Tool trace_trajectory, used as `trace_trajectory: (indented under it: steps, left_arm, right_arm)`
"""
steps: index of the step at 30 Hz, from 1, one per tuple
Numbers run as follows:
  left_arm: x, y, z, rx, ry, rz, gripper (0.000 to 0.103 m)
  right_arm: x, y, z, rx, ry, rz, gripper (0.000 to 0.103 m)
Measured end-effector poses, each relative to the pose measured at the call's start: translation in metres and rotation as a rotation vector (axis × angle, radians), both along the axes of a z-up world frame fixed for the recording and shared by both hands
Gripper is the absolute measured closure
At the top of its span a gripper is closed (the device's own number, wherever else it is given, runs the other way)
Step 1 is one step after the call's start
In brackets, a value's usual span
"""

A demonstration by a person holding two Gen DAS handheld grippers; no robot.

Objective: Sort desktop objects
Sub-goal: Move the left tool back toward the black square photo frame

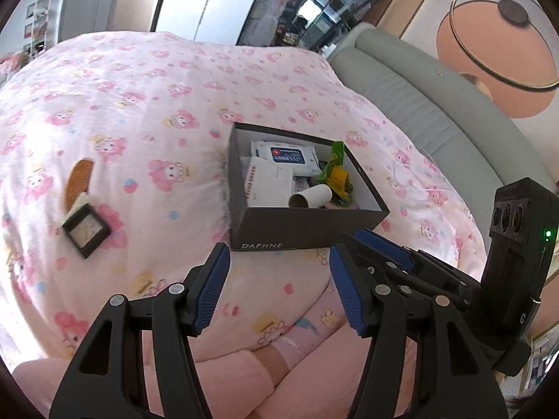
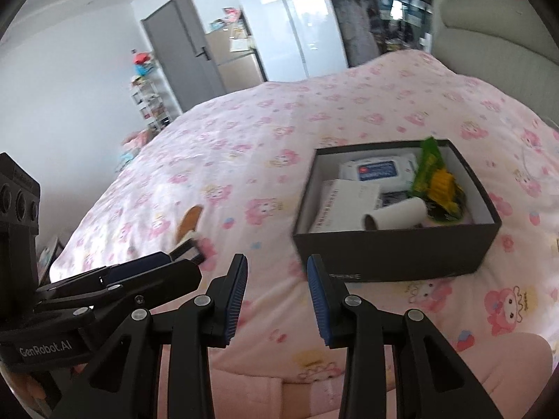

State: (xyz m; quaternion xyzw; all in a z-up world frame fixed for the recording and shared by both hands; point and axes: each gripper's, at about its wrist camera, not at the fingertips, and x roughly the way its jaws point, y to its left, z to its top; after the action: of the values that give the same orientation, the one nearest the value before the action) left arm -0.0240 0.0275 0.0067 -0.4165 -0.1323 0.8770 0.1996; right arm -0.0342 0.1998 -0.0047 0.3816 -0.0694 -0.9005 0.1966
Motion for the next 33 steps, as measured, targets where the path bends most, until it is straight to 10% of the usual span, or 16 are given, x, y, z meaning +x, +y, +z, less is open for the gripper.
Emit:
trace_trajectory:
  steps: [19,33]
  left_arm:
    - [0.033,-0.071,-0.005,0.025,0.015,0.096,0.039]
    - [0.015,-0.110,-0.033,0.052,-0.030,0.177,0.039]
  right_arm:
    - [0.039,-0.088,-0.002,0.066,0.016,0.259,0.063]
    - [0.009,-0.090,-0.013,0.086,-0.026,0.182,0.063]
